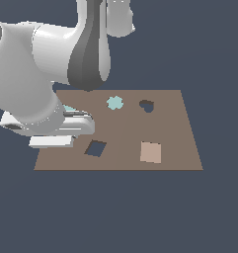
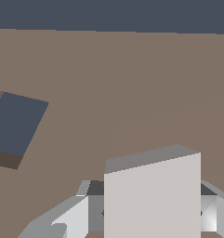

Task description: Insert a designated object into the corresponding slot on a board.

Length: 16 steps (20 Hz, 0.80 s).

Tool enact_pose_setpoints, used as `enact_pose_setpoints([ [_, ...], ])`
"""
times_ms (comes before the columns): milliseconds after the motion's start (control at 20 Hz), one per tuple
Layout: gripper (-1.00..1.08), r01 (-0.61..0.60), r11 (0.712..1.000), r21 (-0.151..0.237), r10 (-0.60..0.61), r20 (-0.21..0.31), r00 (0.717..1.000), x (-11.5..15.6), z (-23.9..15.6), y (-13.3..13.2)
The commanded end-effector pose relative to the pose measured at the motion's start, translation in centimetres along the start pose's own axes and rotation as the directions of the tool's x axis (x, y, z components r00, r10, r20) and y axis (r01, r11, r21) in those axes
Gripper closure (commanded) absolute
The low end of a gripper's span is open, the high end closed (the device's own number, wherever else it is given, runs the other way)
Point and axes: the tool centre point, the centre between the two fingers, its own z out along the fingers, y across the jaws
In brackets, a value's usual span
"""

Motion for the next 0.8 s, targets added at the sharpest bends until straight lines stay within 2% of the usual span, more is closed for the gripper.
enact_pose_setpoints([
  [0, 1.08, -0.029, 1.0, 0.0, 0.029, -0.001, 1.0, 0.1, -0.1, -0.7],
  [350, 1.08, -0.151, 0.989, 0.0, 0.151, 0.0, 0.989, 0.7, -0.3, -3.5],
  [750, 1.08, -0.311, 0.95, 0.0, 0.311, 0.0, 0.95, 2.2, -0.7, -7.1],
])
